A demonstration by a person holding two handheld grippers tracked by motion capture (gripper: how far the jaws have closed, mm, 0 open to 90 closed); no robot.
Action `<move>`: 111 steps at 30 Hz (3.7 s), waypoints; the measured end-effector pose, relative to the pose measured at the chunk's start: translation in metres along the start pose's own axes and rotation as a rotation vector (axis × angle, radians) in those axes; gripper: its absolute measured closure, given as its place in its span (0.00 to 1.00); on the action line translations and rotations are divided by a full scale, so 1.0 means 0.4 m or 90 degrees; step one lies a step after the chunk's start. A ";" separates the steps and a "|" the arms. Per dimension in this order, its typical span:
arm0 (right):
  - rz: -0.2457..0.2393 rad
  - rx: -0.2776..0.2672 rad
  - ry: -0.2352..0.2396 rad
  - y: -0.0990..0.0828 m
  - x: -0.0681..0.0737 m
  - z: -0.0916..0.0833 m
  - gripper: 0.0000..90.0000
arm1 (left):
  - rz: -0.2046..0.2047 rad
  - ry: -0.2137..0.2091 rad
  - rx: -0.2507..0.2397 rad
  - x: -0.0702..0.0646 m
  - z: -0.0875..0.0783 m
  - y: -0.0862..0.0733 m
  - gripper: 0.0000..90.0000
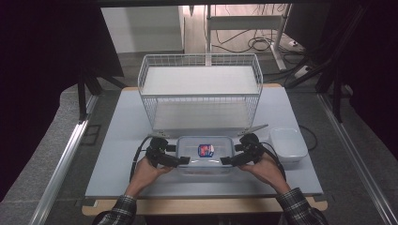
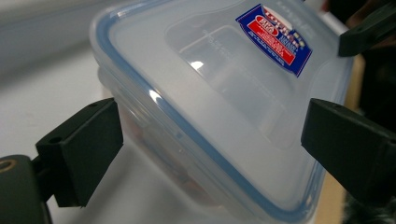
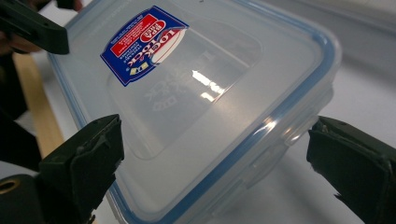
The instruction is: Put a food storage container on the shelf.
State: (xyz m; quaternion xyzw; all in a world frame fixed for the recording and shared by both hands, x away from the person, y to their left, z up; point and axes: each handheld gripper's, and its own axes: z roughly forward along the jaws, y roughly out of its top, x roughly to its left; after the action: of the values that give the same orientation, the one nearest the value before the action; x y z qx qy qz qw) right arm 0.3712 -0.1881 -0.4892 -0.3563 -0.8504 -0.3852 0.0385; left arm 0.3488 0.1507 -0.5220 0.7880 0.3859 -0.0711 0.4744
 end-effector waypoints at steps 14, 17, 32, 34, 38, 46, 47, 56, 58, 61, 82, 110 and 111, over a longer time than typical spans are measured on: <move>0.076 -0.003 0.070 -0.039 -0.008 -0.035 0.32 | -0.062 -0.058 -0.009 -0.005 -0.058 -0.045 0.36; 0.095 -0.033 0.075 -0.051 -0.006 -0.057 0.44 | -0.066 -0.060 -0.017 -0.011 -0.073 -0.051 0.46; 0.128 -0.083 0.047 -0.060 0.024 -0.076 0.56 | -0.105 -0.023 -0.053 -0.028 -0.091 -0.048 0.59; 0.121 -0.088 0.042 -0.060 0.027 -0.075 0.56 | -0.101 -0.015 -0.057 -0.032 -0.092 -0.047 0.59; 0.118 -0.099 0.042 -0.059 0.029 -0.077 0.56 | -0.096 -0.003 -0.076 -0.043 -0.101 -0.040 0.58; 0.090 -0.129 0.031 -0.035 0.041 -0.099 0.55 | -0.081 0.003 -0.099 -0.058 -0.118 -0.021 0.58; 0.088 -0.131 0.030 -0.032 0.042 -0.101 0.55 | -0.079 0.005 -0.099 -0.058 -0.121 -0.017 0.58; 0.059 -0.153 0.028 0.016 0.055 -0.134 0.56 | -0.049 0.019 -0.124 -0.081 -0.159 0.029 0.58; 0.052 -0.158 0.028 0.029 0.057 -0.140 0.55 | -0.042 0.022 -0.126 -0.084 -0.168 0.041 0.58; 0.047 -0.161 0.028 0.049 0.058 -0.151 0.55 | -0.036 0.028 -0.131 -0.089 -0.180 0.062 0.58; 0.017 -0.202 0.020 0.201 0.058 -0.244 0.55 | -0.004 0.039 -0.166 -0.111 -0.252 0.226 0.58; 0.017 -0.253 0.015 0.415 0.001 -0.299 0.56 | -0.002 0.036 -0.195 -0.045 -0.307 0.429 0.58; 0.016 -0.255 0.017 0.421 -0.004 -0.299 0.56 | -0.003 0.036 -0.196 -0.040 -0.307 0.435 0.58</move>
State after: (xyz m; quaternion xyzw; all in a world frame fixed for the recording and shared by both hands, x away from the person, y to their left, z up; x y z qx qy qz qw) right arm 0.4545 -0.1950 -0.3001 -0.3622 -0.7519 -0.5506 -0.0173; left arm 0.4243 0.1967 -0.3277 0.7067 0.4074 0.0101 0.5783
